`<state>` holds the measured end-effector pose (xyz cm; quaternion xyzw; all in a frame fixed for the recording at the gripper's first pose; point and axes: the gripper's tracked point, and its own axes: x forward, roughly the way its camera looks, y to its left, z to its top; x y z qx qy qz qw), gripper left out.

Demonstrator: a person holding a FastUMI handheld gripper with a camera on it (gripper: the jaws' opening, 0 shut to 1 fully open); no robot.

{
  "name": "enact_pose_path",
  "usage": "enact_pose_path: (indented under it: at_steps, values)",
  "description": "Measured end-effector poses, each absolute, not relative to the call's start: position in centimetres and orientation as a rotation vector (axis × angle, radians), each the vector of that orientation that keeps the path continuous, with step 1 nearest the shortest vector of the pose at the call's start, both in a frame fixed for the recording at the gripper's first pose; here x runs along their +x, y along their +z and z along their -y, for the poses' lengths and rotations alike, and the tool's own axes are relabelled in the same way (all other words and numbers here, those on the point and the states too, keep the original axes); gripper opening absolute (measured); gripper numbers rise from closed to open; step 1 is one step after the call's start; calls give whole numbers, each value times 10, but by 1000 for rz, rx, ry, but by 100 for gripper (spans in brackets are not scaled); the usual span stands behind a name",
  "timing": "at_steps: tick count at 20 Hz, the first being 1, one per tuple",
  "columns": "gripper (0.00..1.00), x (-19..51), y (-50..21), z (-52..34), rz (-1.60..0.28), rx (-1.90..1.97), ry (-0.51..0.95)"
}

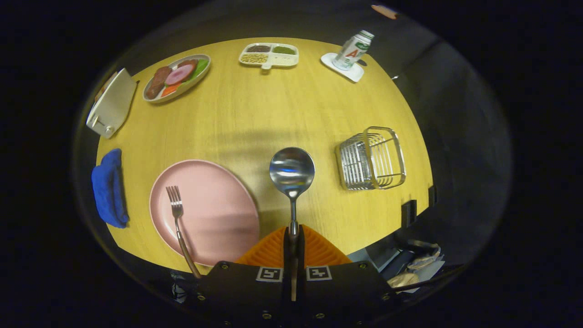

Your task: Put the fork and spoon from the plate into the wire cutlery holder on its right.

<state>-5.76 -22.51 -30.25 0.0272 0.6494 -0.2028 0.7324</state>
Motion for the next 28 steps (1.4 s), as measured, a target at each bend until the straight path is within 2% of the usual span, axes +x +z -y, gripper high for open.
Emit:
enact_pose_path:
  at_steps: [4, 9, 16, 20, 24, 26, 28]
  values:
    - [5, -63, -289, 271, -1424, 129, -549]
    - [5, -68, -291, 305, -1472, 185, -592]
    - [5, -72, -307, 322, -1593, 217, -554]
    - [4, -67, -313, 326, -1600, 224, -510]
    - [13, -60, -301, 337, -1578, 159, -530]
    - [36, -55, -295, 337, -1551, 141, -527]
    - [45, -48, -290, 336, -1511, 148, -524]
